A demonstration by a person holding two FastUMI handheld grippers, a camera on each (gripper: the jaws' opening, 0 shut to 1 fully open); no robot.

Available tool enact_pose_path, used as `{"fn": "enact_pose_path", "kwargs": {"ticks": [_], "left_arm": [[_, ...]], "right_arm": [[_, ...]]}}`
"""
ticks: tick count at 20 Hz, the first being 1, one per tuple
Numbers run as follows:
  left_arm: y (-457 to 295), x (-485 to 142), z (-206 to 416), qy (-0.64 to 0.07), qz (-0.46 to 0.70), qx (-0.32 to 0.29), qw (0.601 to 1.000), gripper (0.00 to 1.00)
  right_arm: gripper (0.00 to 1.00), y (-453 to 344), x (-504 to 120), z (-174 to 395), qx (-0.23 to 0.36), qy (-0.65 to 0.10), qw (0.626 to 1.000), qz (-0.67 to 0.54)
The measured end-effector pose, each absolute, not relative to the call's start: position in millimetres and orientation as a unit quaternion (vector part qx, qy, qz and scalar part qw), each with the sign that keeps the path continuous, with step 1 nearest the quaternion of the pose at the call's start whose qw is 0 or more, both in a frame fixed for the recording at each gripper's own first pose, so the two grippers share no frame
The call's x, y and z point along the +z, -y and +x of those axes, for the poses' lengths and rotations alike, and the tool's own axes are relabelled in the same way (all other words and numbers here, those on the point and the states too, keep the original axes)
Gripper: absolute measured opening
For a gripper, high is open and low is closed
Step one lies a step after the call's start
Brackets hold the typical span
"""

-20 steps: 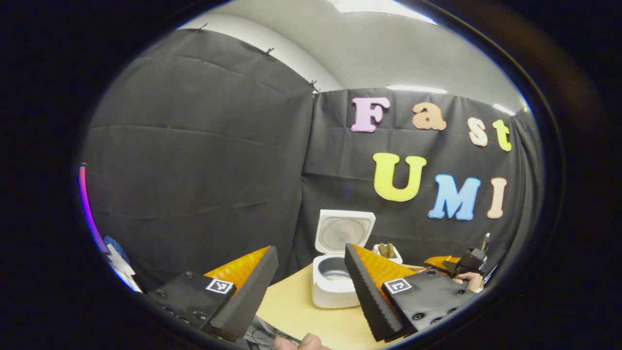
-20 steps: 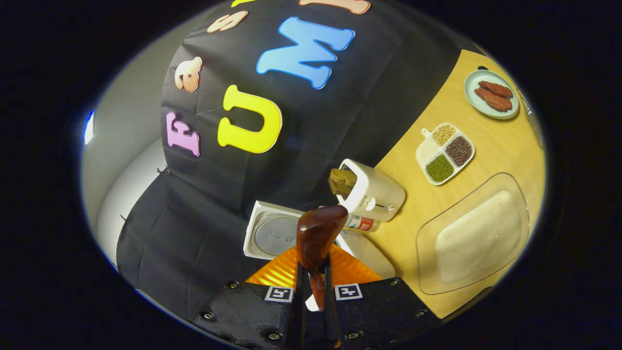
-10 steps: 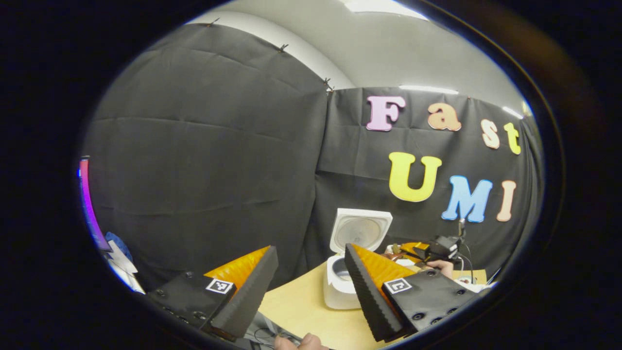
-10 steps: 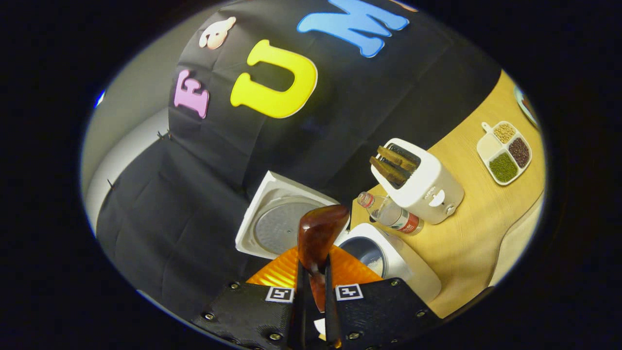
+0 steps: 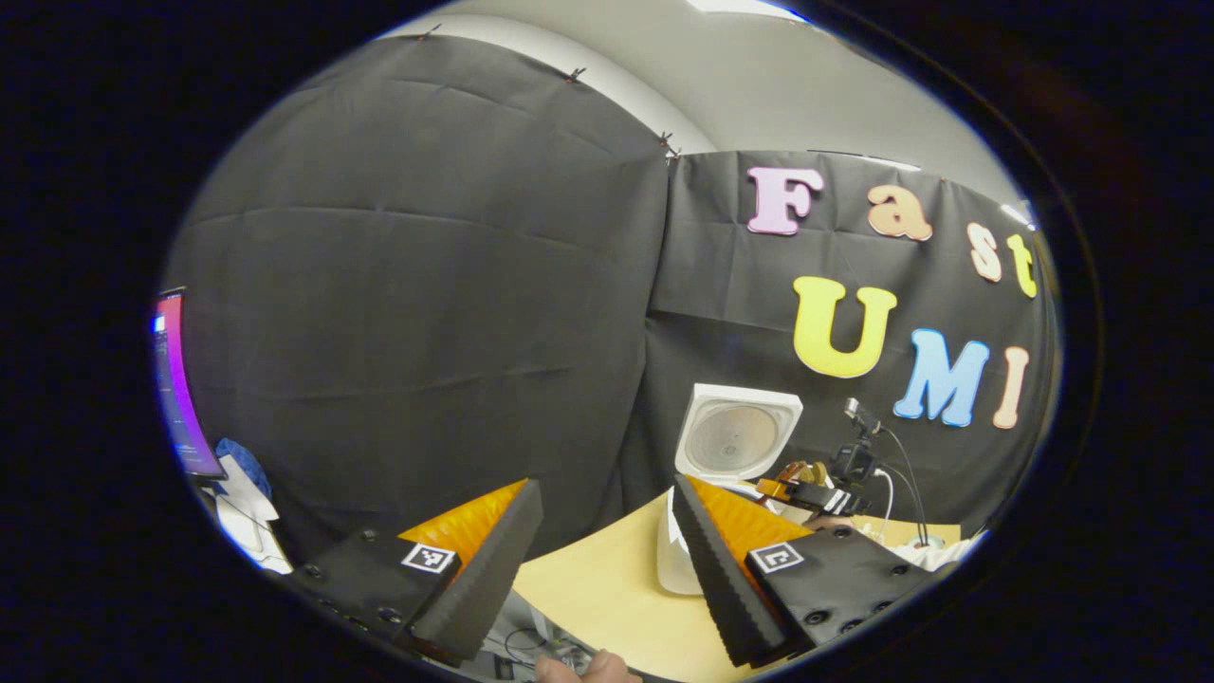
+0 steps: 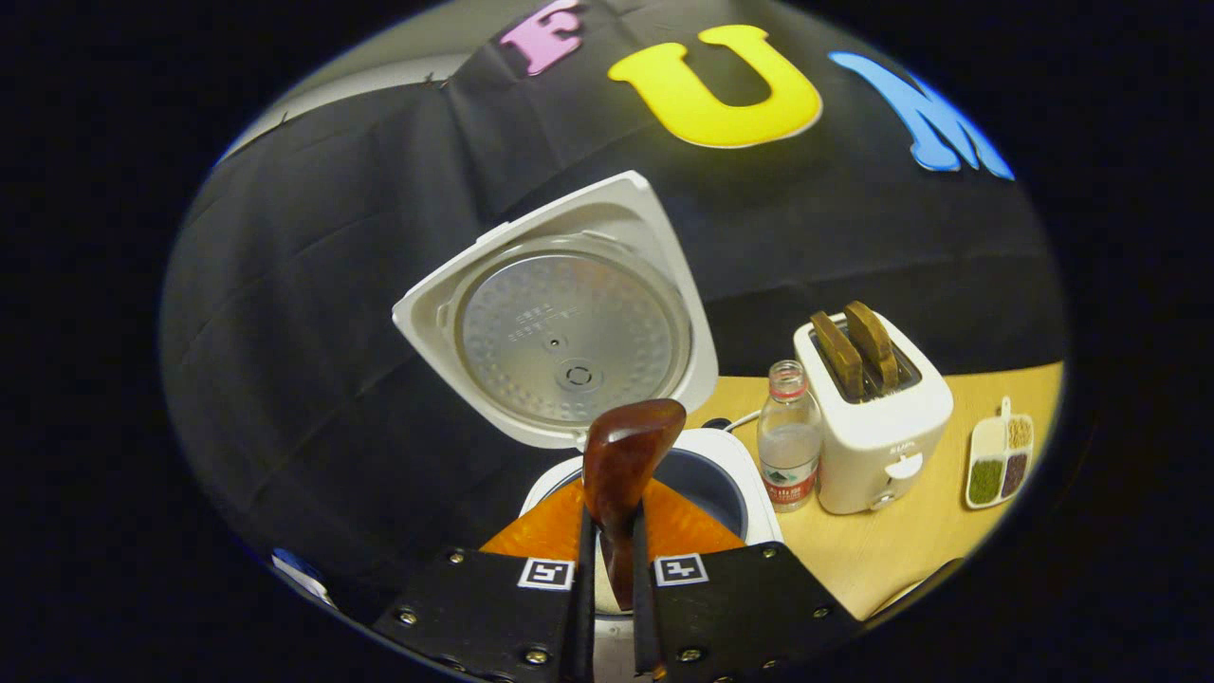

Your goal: Close the left gripper, press the button to open the rice cooker; take a wooden spoon from the chopstick holder with the right hand, scoop a spoonful of rice and pour it into the rice cooker, then put the wooden spoon back into the chopstick holder.

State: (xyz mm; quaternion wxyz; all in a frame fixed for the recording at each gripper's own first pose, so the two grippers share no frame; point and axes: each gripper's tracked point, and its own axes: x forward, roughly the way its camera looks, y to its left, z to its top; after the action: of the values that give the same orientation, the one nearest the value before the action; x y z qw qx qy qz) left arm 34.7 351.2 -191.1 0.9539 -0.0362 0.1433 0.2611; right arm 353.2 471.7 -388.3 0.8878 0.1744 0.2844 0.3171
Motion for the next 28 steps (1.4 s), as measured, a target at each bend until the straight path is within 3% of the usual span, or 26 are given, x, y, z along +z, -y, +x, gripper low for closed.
{"fn": "enact_pose_path", "kwargs": {"ticks": [5, 6, 11, 12, 17, 23, 24, 28], "left_arm": [[-356, -198, 33, -0.149, -0.044, 0.269, 0.951, 1.00], [-357, -199, 33, -0.149, -0.045, 0.270, 0.950, 0.96], [-360, -205, 33, -0.153, -0.050, 0.274, 0.948, 1.00], [-360, -204, 34, -0.153, -0.051, 0.274, 0.948, 0.93], [-359, -201, 34, -0.150, -0.045, 0.276, 0.948, 0.99], [-359, -194, 33, -0.140, -0.045, 0.278, 0.949, 1.00], [-359, -192, 34, -0.136, -0.045, 0.276, 0.950, 0.96], [-357, -177, 18, -0.123, -0.048, 0.266, 0.955, 0.93]], "right_arm": [[0.16, -479, -394, 346, 0.359, -0.244, 0.899, 0.056], [0.16, -480, -394, 344, 0.366, -0.234, 0.900, 0.033], [0.16, -488, -385, 324, 0.401, -0.177, 0.897, -0.055], [0.16, -490, -387, 320, 0.407, -0.164, 0.895, -0.081], [0.17, -496, -384, 307, 0.415, -0.119, 0.890, -0.146], [0.17, -479, -368, 323, 0.380, -0.188, 0.905, -0.026], [0.17, -474, -364, 328, 0.371, -0.205, 0.906, 0.011], [0.17, -456, -361, 346, 0.336, -0.283, 0.883, 0.167]]}}
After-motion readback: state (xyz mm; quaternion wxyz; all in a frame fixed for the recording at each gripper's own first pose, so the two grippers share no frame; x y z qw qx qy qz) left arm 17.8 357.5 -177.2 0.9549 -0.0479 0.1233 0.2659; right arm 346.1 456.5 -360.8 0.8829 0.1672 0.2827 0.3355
